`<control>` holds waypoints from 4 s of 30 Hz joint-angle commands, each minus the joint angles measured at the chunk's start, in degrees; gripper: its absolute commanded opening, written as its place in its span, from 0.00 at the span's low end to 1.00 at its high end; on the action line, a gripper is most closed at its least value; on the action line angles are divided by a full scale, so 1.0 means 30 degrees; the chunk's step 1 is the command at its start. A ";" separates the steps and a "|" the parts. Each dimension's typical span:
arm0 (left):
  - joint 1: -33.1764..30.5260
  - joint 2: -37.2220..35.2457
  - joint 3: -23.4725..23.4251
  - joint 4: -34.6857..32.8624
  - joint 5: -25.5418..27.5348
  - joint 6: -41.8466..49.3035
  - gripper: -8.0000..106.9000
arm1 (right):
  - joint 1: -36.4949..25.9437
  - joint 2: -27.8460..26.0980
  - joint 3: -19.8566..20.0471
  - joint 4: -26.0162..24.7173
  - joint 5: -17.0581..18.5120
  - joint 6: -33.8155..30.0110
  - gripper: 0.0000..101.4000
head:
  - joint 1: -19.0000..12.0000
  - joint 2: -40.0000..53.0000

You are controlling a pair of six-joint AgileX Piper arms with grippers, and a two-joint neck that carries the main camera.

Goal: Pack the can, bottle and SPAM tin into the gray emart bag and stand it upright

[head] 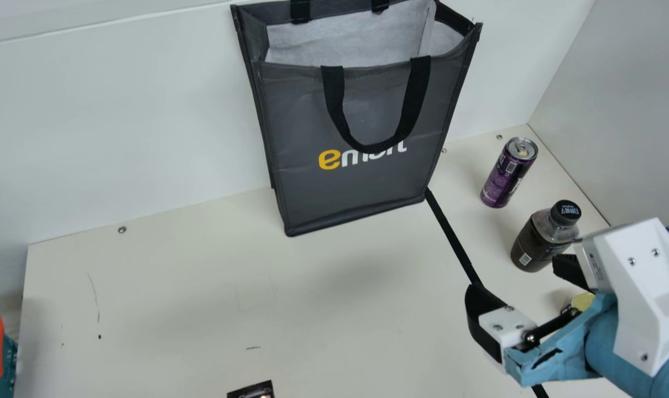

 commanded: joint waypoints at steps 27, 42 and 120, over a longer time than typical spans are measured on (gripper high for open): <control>0.0000 0.0000 0.0000 0.0000 0.0000 0.0000 0.85 | 0.0207 0.2773 -0.3556 -0.0389 -0.0278 -0.1830 0.94 | -0.0433 -0.0016; 0.0000 0.0000 0.0000 0.0000 0.0000 0.0000 0.85 | -0.0555 0.5301 -0.6077 0.0724 -0.0825 -0.4752 0.94 | -0.0433 -0.0016; 0.0000 0.0000 0.0000 0.0000 0.0000 0.0000 0.85 | -0.0779 1.8018 -1.9385 0.5148 -0.1366 -2.0215 0.94 | -0.0433 -0.0016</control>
